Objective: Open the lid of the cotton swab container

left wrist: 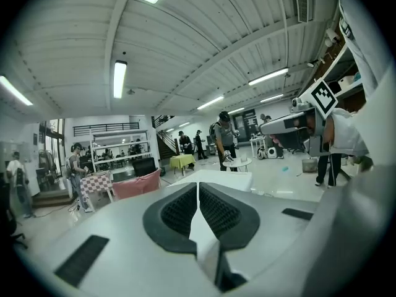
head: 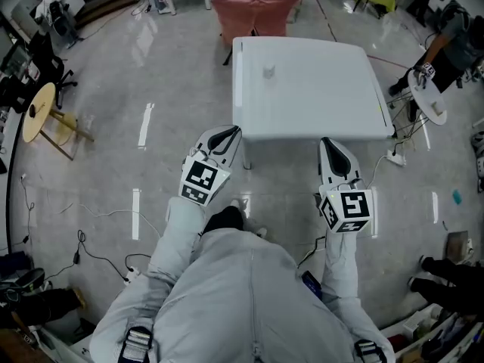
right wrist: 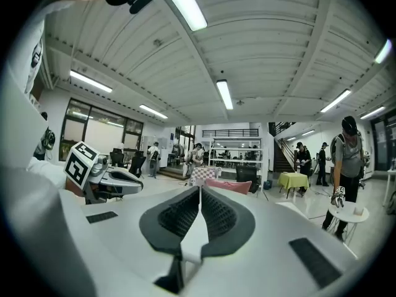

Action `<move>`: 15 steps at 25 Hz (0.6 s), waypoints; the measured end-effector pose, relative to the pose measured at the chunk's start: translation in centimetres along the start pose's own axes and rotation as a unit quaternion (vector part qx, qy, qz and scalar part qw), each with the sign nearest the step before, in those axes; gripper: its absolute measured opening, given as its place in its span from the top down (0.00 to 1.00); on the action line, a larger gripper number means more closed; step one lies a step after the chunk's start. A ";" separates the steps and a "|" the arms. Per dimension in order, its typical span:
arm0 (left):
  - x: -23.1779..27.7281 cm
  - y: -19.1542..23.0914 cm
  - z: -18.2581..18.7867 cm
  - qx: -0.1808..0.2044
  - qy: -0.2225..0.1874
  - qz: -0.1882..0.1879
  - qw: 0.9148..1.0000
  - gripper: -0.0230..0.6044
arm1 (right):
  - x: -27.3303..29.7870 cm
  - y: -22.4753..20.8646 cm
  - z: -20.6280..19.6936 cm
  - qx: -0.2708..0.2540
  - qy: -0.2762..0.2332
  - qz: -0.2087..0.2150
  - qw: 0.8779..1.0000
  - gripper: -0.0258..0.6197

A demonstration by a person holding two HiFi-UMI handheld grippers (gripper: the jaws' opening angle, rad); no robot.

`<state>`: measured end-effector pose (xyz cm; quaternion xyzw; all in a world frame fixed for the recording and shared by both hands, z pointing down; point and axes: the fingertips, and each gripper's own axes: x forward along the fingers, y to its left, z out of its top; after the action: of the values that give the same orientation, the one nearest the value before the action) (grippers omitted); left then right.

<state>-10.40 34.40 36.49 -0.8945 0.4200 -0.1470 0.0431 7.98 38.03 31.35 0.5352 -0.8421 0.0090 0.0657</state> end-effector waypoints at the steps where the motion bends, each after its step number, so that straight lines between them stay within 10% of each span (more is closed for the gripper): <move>1: 0.3 -0.1 -0.1 0.000 0.001 0.000 1.000 0.92 | 0.1 -0.3 -0.1 0.001 -0.001 0.000 1.000 0.90; 15: 16.9 8.8 -0.6 -0.014 -0.013 0.003 1.000 0.92 | 14.0 -10.0 -0.6 -0.020 -0.006 -0.001 1.000 0.90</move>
<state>-6.84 15.83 39.11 -0.8954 0.4244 -0.1297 0.0368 11.26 21.21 33.09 0.5344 -0.8422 -0.0116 0.0714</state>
